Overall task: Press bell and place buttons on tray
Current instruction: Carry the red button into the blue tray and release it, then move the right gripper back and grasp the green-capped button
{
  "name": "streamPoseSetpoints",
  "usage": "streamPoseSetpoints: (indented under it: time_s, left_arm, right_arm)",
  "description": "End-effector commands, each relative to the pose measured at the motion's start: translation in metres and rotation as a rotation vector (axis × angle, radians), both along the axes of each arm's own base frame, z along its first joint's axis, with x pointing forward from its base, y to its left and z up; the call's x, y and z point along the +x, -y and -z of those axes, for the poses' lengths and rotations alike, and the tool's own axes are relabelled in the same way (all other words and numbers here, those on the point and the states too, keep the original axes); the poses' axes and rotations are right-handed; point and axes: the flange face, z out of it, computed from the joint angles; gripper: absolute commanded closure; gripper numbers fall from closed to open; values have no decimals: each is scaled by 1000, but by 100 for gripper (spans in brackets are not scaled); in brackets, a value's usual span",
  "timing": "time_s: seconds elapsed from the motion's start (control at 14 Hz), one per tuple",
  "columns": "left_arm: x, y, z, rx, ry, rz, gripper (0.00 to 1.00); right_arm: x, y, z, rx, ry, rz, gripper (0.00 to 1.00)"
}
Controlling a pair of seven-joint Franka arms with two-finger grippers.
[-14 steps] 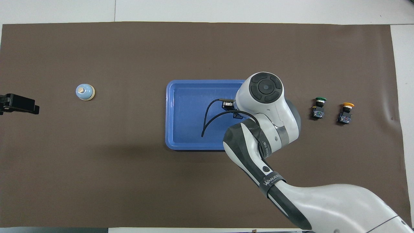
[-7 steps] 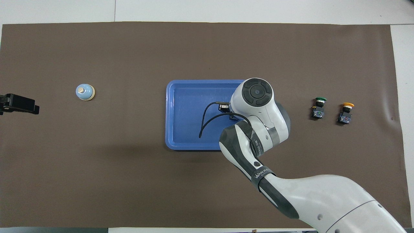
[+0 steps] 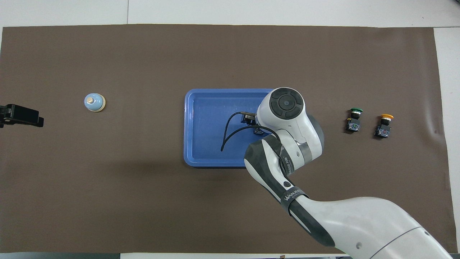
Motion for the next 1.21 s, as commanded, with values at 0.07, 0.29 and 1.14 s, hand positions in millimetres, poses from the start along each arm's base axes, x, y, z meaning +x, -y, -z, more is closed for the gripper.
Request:
streamPoseSetpoints:
  time_s: [0.07, 0.29, 1.14]
  left_arm:
    - [-3, -2, -5, 3, -2, 10, 0]
    - [-3, -2, -5, 3, -4, 10, 0]
    - [-3, -2, -4, 3, -4, 10, 0]
  right_arm:
    - [-3, 33, -62, 9, -5, 59, 0]
    - [-1, 79, -97, -4, -26, 79, 0]
    - [-8, 300, -69, -47, -56, 6, 0]
